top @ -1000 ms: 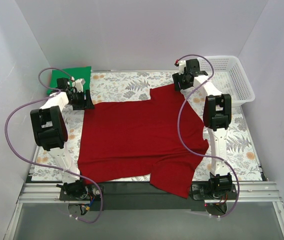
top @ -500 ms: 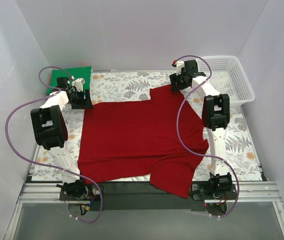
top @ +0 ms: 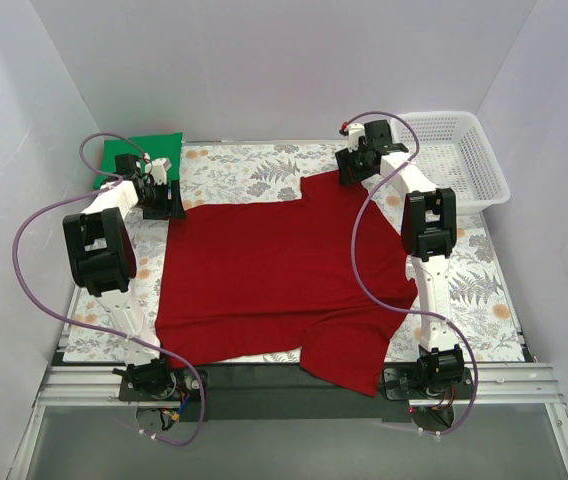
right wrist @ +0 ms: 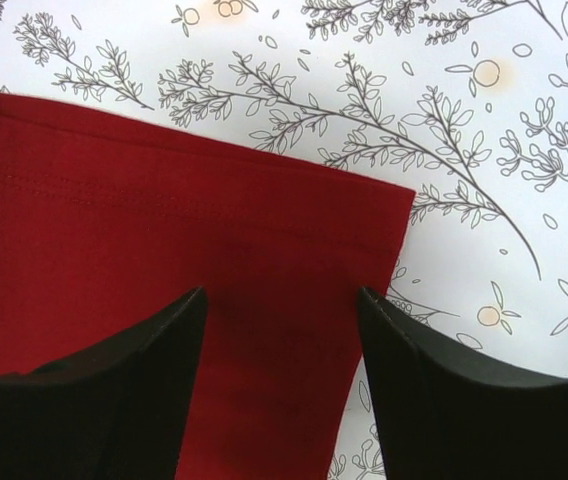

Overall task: Fold and stack the t-shirts
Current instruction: Fold the tshirt

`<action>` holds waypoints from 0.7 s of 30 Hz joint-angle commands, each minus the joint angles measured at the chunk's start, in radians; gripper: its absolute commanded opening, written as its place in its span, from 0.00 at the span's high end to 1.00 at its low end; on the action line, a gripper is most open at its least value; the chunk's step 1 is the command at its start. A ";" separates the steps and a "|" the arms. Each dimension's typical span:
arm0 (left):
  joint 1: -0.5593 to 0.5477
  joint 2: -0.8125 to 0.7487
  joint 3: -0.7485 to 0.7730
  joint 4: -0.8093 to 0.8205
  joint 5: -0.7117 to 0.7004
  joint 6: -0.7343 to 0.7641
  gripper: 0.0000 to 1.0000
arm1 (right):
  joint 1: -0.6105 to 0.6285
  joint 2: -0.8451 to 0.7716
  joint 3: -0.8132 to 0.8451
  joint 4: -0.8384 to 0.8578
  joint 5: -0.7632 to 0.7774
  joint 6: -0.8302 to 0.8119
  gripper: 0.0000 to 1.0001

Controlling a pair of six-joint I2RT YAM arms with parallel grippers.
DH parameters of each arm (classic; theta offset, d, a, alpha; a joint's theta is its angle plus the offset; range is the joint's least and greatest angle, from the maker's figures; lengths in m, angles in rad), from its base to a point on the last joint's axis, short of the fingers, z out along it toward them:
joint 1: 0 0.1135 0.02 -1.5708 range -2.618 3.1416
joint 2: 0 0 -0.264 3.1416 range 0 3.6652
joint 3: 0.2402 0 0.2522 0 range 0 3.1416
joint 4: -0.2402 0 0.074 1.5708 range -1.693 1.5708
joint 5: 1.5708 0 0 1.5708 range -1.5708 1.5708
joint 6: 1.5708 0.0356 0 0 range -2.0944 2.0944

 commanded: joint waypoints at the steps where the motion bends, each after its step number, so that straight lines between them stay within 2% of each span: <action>1: -0.003 -0.014 0.023 -0.004 -0.006 0.017 0.38 | -0.003 0.030 0.026 -0.079 0.075 0.017 0.31; 11: -0.003 -0.013 0.012 -0.004 -0.025 0.030 0.38 | 0.014 0.079 0.047 -0.179 0.161 -0.032 0.47; 15: -0.002 0.009 0.043 -0.007 -0.013 0.017 0.39 | 0.057 0.082 0.044 -0.185 0.187 -0.104 0.70; 16: -0.003 0.017 0.052 -0.006 -0.002 0.009 0.38 | 0.081 0.081 0.036 -0.183 0.196 -0.138 0.80; 18: -0.003 0.038 0.083 -0.010 0.006 0.000 0.39 | 0.104 0.082 0.033 -0.182 0.227 -0.170 0.90; 19: -0.002 0.044 0.093 -0.013 0.009 -0.006 0.39 | 0.121 0.085 0.033 -0.180 0.230 -0.181 0.98; 21: -0.003 0.061 0.125 -0.021 0.017 -0.009 0.39 | 0.126 0.082 0.044 -0.170 0.268 -0.187 0.99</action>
